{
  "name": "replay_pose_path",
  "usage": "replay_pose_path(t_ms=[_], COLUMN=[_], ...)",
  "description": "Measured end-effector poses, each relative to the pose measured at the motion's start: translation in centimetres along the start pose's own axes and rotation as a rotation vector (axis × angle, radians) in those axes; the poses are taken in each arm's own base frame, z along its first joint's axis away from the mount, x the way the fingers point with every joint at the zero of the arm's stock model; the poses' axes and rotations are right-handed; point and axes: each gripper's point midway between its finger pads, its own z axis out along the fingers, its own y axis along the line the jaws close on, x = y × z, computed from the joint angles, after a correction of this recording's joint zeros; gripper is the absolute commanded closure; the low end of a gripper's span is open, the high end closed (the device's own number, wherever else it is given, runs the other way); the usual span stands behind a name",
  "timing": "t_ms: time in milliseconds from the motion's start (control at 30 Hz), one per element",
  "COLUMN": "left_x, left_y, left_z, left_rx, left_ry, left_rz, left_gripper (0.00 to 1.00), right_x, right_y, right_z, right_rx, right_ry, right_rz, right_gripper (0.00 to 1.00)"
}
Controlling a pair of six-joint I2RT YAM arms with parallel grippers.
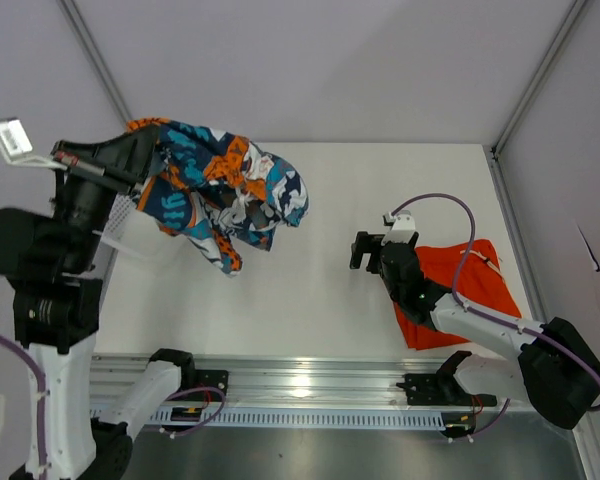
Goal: Fold and stack the shorts
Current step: Grab the shorts from the pile, then move the shorts to the center of the board
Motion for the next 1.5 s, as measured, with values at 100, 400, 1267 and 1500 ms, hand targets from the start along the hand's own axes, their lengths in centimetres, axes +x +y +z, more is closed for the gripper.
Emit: replay_pose_path(t_ms=[100,400,1267,1500], left_x=[0.5,15.8,24.0,24.1], left_y=[-1.7,4.1,-10.2,-12.9], left_z=[-2.8,-1.6,-1.7,-6.4], left_rx=[0.079,0.007,0.066,0.114], left_ry=[-0.003,0.352,0.515,0.550], left_rz=[-0.047,-0.237,-0.196,-0.223], left_gripper=[1.00,1.00,1.00,1.00], right_x=[-0.1,-0.4,-2.4,-2.7], right_y=[0.0,0.2,-2.2,-3.8], right_z=[0.0,0.1,-1.5,-1.5], right_rx=[-0.002,-0.010,0.026,0.082], right_ry=[-0.005,-0.019,-0.122,-0.139], right_rz=[0.002,0.002,0.096,0.146], right_gripper=[0.00,0.01,0.01,0.01])
